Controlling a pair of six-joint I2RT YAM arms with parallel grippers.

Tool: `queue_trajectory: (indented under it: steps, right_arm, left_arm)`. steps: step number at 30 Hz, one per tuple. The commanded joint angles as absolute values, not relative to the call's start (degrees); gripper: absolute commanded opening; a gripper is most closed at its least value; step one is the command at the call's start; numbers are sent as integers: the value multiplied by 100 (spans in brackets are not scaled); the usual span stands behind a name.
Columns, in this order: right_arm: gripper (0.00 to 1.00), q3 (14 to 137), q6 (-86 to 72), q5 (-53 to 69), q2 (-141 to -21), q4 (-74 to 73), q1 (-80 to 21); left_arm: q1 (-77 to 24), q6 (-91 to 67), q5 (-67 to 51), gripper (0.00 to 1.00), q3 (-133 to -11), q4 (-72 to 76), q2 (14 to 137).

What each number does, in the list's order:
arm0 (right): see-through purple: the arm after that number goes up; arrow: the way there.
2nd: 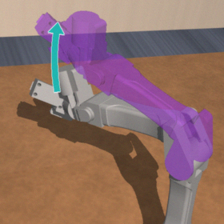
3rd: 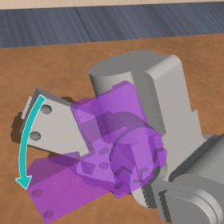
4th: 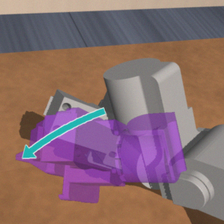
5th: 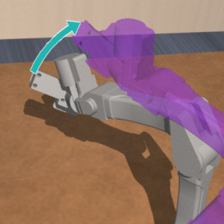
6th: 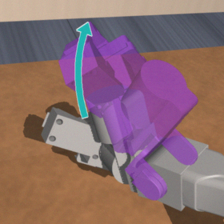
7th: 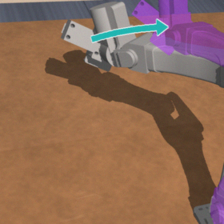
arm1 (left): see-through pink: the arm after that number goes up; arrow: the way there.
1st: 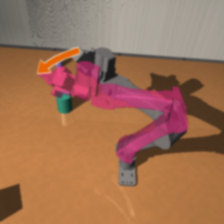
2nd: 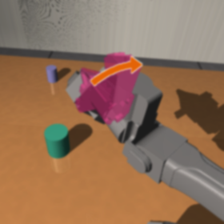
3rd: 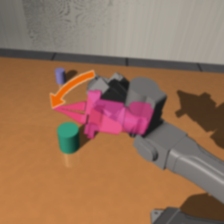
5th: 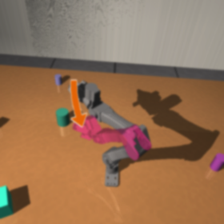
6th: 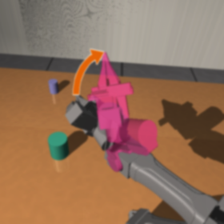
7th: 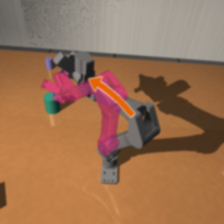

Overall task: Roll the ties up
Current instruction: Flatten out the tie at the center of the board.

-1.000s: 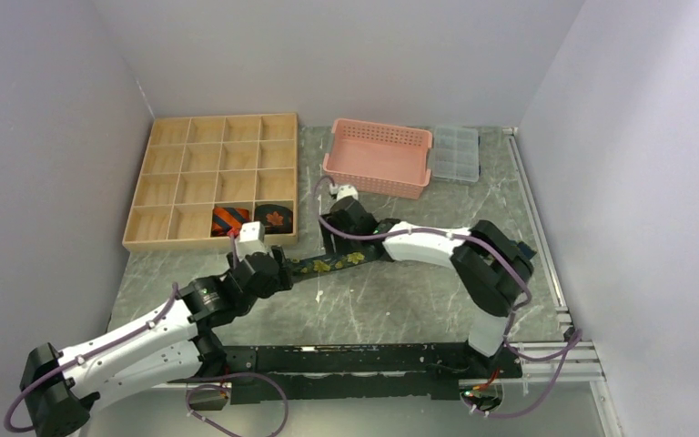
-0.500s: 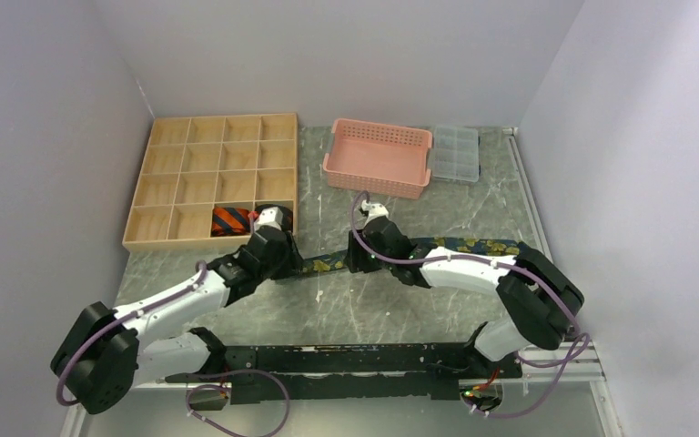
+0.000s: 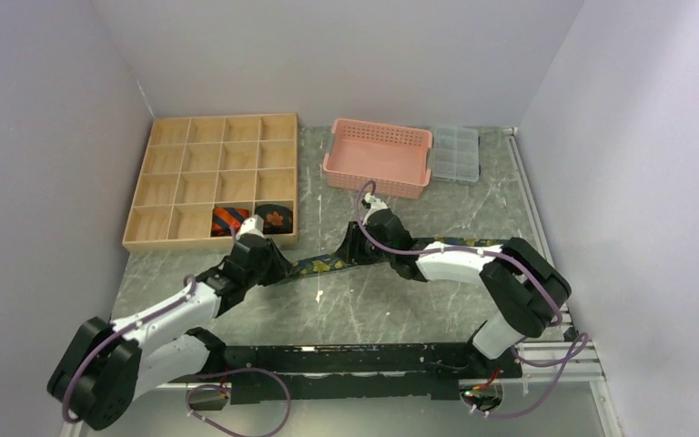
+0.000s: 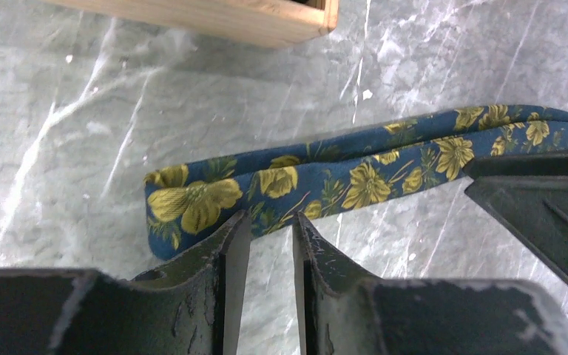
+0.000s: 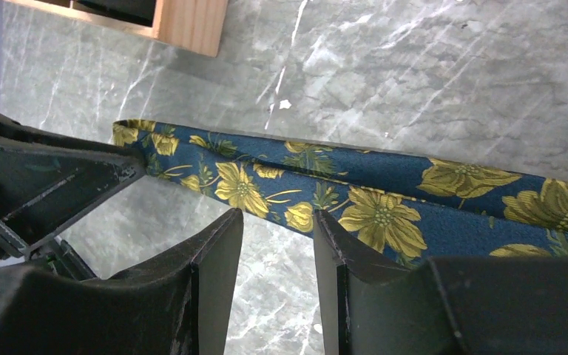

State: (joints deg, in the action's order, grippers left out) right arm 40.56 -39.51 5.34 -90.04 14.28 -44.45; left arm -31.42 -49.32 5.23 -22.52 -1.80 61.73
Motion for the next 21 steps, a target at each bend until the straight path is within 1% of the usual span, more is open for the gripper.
queue_trajectory:
  steps: [1, 4, 7, 10, 13, 15, 21]
  right_arm:
    - [44, 4225, -3950, 706, -9052, 1804, -4456]
    - [44, 4182, -3946, 688, -9145, 1827, -4456]
    - [44, 4145, -3950, 706, -9131, 1870, -4456]
    - [44, 4116, -3876, 712, -9042, 1822, -4457]
    - [44, 4085, -3808, 680, -8944, 1707, -4457]
    - [44, 4032, -3794, 677, -8886, 1688, -4456]
    - [44, 3876, -3755, 728, -8647, 1591, -4456]
  left_arm:
    - [-3116, -5044, 781, 34, -1992, -174, 5388]
    - [-3071, -4889, 1003, 35, -2027, -633, 5073]
    - [-3050, -4797, 890, 35, -2086, -765, 4800]
    - [-3050, -4760, 389, 37, -2013, -361, 4620]
    - [-3050, -4806, 56, 36, -2004, -41, 4959]
    - [-3050, -4836, 66, 33, -2035, -39, 5363]
    - [-2963, -5105, 559, 18, -1879, 124, 6280]
